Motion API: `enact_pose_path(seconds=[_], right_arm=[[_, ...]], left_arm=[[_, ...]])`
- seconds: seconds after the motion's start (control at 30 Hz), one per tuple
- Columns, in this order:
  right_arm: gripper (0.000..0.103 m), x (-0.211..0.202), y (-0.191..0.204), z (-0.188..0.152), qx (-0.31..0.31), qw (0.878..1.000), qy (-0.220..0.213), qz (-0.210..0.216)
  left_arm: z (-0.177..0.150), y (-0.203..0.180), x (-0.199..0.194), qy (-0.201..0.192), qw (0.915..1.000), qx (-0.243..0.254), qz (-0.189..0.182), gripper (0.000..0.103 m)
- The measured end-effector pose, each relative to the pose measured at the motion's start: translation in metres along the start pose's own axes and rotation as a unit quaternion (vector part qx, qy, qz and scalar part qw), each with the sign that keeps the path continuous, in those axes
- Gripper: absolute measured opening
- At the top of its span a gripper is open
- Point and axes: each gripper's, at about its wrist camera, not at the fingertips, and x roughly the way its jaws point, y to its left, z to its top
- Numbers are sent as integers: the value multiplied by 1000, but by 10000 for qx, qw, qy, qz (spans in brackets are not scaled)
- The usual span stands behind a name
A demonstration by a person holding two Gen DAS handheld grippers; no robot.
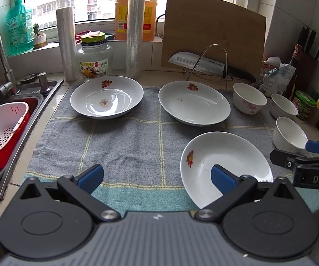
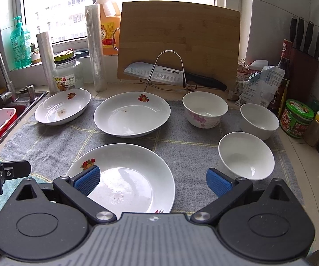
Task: Organize plates and bowls
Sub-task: 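Move the left tool toward the stained white plate beside the glass jar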
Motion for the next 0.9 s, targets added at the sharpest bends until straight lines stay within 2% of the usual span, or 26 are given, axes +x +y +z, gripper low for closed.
enact_pose_path(seconds=[0.23,0.63,0.9], right_arm=[[103,16,30,9,192,9997,95,-150],[103,57,106,42,-77,9998,159,-70],[103,89,161,63,41,9995,273,-167]], left_arm=[[12,31,19,170,9990,374,-173,102],[40,101,50,337,9974,494,-403,102],[68,154,74,426,9942,810,-573,102]])
